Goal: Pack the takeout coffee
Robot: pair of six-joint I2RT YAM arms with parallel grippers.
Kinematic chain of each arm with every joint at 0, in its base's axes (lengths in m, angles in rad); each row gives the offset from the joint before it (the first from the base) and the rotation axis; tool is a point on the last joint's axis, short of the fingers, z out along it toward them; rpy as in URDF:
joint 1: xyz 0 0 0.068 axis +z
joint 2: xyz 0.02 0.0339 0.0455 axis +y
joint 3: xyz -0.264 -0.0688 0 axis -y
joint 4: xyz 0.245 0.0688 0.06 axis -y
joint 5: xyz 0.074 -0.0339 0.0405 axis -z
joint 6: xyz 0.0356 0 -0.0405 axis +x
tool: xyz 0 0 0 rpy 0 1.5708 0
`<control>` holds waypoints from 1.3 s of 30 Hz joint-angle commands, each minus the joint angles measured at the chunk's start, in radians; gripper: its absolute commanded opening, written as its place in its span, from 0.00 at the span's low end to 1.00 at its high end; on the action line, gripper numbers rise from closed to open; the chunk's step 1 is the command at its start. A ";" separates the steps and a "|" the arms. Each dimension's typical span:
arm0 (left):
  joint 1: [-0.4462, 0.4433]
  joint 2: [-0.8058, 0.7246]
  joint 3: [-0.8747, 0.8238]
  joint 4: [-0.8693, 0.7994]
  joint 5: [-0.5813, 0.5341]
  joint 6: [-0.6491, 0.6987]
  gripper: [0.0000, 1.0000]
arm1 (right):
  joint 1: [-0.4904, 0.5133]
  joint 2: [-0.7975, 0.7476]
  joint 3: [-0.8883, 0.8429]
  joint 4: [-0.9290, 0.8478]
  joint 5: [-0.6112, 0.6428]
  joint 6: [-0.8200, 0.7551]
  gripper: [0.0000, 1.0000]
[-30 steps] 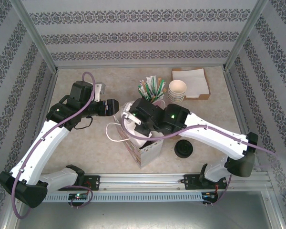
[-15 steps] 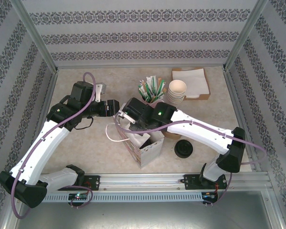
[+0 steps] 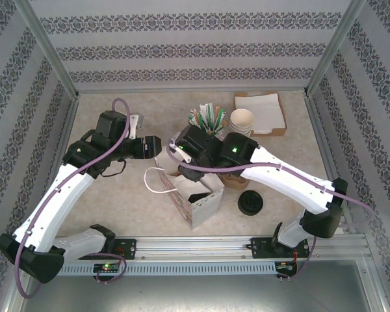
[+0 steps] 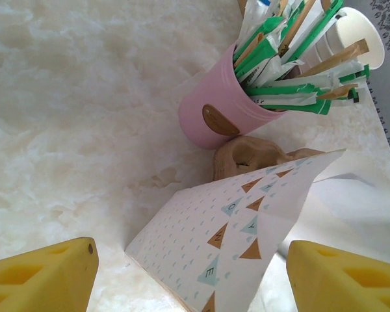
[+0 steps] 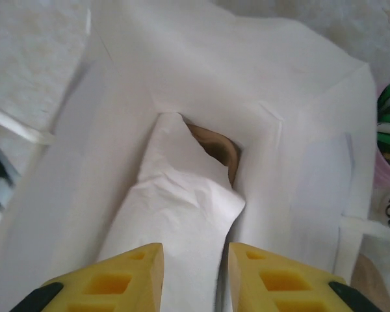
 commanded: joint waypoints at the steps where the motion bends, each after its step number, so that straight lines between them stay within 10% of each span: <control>1: -0.018 -0.006 0.044 -0.020 -0.008 0.024 0.77 | 0.001 -0.041 0.049 -0.065 -0.060 0.095 0.32; 14: -0.019 -0.069 0.090 0.130 -0.124 0.081 0.94 | -0.056 -0.298 -0.061 0.102 0.196 0.092 0.49; 19: -0.016 -0.082 0.058 0.281 -0.168 0.109 1.00 | -0.135 -0.448 -0.193 0.254 0.401 0.021 0.71; 24: 0.044 -0.022 0.054 0.392 -0.317 0.138 1.00 | -0.381 -0.553 -0.339 0.406 0.407 -0.028 0.84; 29: 0.313 0.072 0.061 0.419 -0.169 0.000 1.00 | -0.782 -0.562 -0.449 0.474 0.189 0.002 0.91; 33: 0.363 0.065 -0.048 0.510 -0.331 0.025 1.00 | -1.090 -0.569 -0.596 0.613 0.021 0.105 0.98; 39: 0.377 0.031 -0.312 0.677 -0.461 0.028 1.00 | -1.179 -0.573 -0.816 0.821 0.132 0.140 0.98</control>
